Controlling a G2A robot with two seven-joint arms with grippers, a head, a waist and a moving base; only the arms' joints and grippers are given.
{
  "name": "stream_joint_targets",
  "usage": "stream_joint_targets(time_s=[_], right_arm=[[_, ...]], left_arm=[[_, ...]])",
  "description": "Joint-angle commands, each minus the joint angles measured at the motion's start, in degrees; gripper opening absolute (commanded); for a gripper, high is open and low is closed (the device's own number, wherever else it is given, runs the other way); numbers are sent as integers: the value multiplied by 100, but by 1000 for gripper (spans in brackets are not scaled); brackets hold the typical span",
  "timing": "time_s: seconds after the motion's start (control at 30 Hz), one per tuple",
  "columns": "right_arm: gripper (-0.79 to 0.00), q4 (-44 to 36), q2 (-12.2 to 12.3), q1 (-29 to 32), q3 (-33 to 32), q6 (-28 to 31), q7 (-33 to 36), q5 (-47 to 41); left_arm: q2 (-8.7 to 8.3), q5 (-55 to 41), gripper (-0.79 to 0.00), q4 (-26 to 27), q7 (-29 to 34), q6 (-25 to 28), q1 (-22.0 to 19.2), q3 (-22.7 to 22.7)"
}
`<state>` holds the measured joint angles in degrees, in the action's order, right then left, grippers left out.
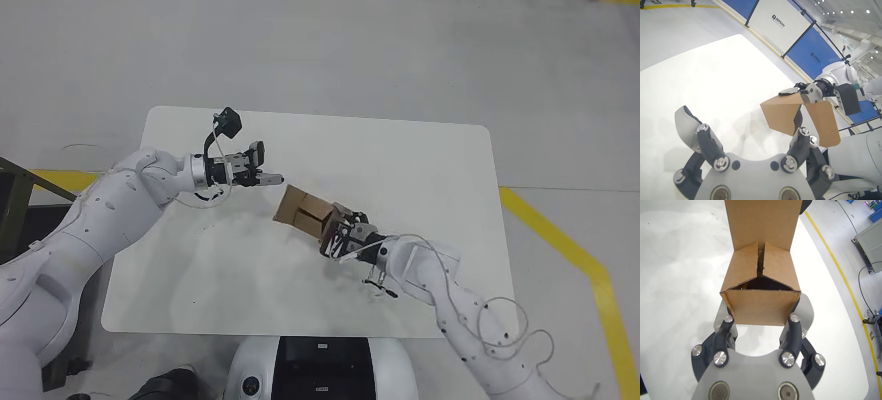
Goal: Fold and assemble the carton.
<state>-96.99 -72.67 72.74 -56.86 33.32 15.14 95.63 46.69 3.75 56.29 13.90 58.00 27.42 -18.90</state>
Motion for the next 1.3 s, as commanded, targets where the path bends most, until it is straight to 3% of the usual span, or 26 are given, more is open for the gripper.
stream_joint_targets(time_s=[0.0, 0.07, 0.2, 0.47, 0.57, 0.73, 0.8, 0.87, 0.9, 1.03, 1.13, 1.23, 1.27], right_arm=[[-486, 19, 3, -42, 10, -14, -26, 68], [-486, 22, 7, -79, 20, -33, -12, 173], [-477, 59, 20, -140, 52, -14, 71, 396], [-446, 24, 38, -231, 56, 148, 356, 517], [-446, 6, 43, -243, 36, 186, 403, 471], [-453, -10, 49, -245, 25, 197, 431, 426], [-453, -17, 51, -247, 24, 189, 445, 414], [-456, -21, 52, -256, 23, 192, 455, 403], [-456, -23, 53, -260, 24, 194, 457, 392], [-465, -31, 52, -293, 30, 202, 468, 347], [-462, -34, 51, -313, 36, 192, 482, 327], [-465, 4, 49, -333, 58, 201, 492, 311], [-465, 16, 47, -342, 69, 208, 488, 295]], left_arm=[[1, -108, 0, 96, 62, -20, 77, -5], [-18, -402, 0, 139, 376, -39, 117, -10], [-128, -1082, 0, 193, 1581, -379, -50, -71], [-389, -3150, 0, 735, 3855, -796, 40, -211], [-405, -3580, 0, 809, 4339, -1101, 82, -257], [-358, -3712, 0, 797, 4425, -1186, 166, -326], [-339, -3717, -123, 746, 4425, -1187, 203, -363], [-320, -3767, -169, 661, 4407, -1169, 255, -413], [-311, -3729, -274, 605, 4419, -1198, 266, -430], [-240, -3536, -471, 490, 4287, -1381, 309, -486], [-172, -3487, -440, 498, 4230, -1422, 339, -524], [-105, -3454, -320, 485, 4188, -1429, 352, -573], [-83, -3411, -345, 473, 4189, -1447, 352, -582]])
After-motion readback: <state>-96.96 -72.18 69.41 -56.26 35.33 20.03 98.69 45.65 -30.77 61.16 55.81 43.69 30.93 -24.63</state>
